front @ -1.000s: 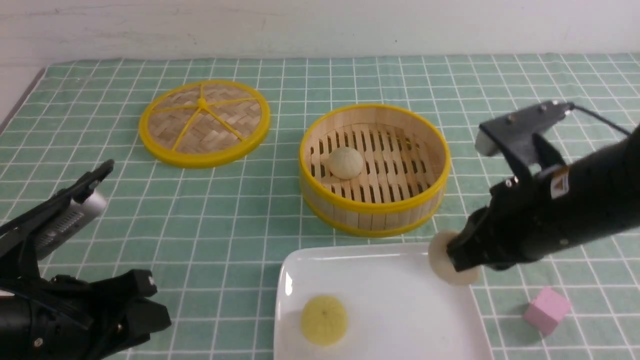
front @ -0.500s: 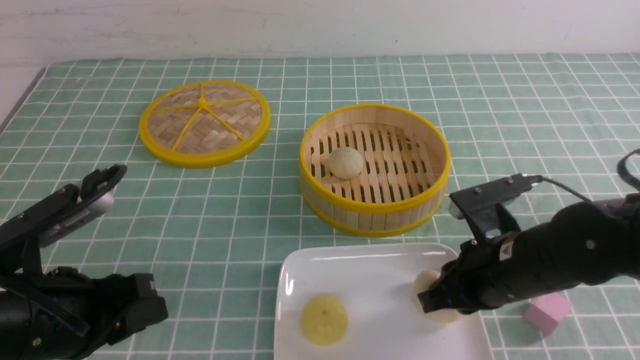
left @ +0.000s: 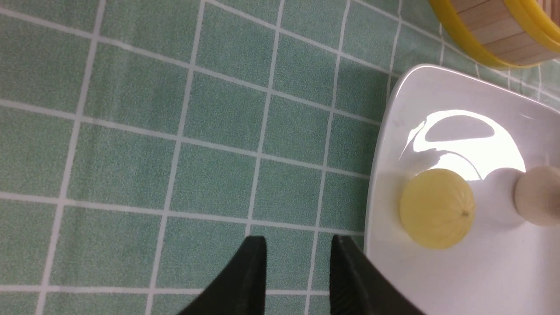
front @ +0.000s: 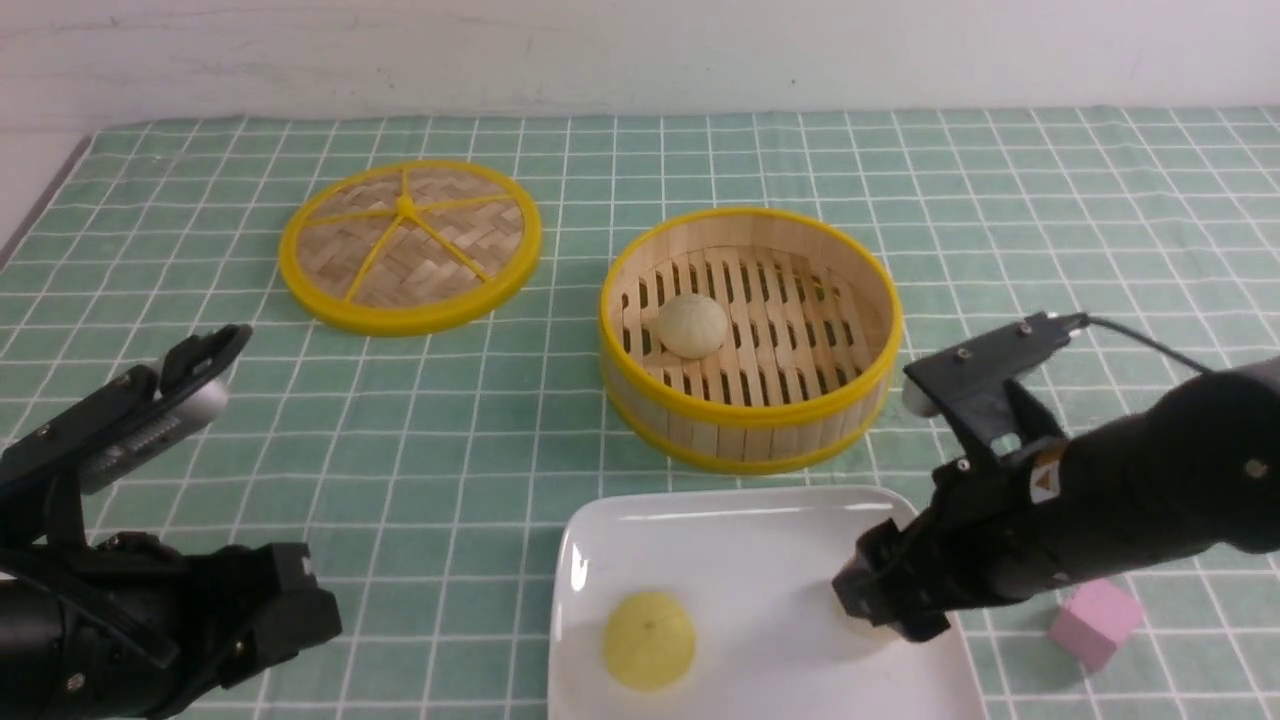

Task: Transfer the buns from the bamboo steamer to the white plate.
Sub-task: 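Move the steamed bun from the bamboo steamer onto the white plate with the right gripper, then reach into the bamboo steamer and grasp a bun with the left gripper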

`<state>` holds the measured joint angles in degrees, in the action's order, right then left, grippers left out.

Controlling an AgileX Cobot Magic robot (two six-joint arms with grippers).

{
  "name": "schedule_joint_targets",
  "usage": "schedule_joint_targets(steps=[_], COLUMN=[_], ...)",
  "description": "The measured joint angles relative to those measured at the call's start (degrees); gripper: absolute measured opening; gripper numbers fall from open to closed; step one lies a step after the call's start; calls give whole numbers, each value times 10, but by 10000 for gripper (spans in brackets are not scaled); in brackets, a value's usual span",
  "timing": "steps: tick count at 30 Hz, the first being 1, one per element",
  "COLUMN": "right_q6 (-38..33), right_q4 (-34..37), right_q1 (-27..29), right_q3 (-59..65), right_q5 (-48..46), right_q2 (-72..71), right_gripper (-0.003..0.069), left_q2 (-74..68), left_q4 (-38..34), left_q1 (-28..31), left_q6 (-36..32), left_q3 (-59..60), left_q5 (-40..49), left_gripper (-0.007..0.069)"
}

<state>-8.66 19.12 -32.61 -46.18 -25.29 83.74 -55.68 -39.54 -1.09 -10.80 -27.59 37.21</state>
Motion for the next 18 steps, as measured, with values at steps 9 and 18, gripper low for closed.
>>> schedule_joint_targets(steps=[9,18], right_q6=[0,21], right_q4=[-76,-126], right_q1=[0,0], right_q3=[-48,-48], right_q5=[-156,-283], right_q2=[-213,-396], right_gripper=[392,-15], left_q2=[-1,-50], left_q4=[1,2], left_q1=[0,0], left_q6=[0,-15], left_q3=[-8,-181], left_q5=[20,136], left_gripper=[183,1])
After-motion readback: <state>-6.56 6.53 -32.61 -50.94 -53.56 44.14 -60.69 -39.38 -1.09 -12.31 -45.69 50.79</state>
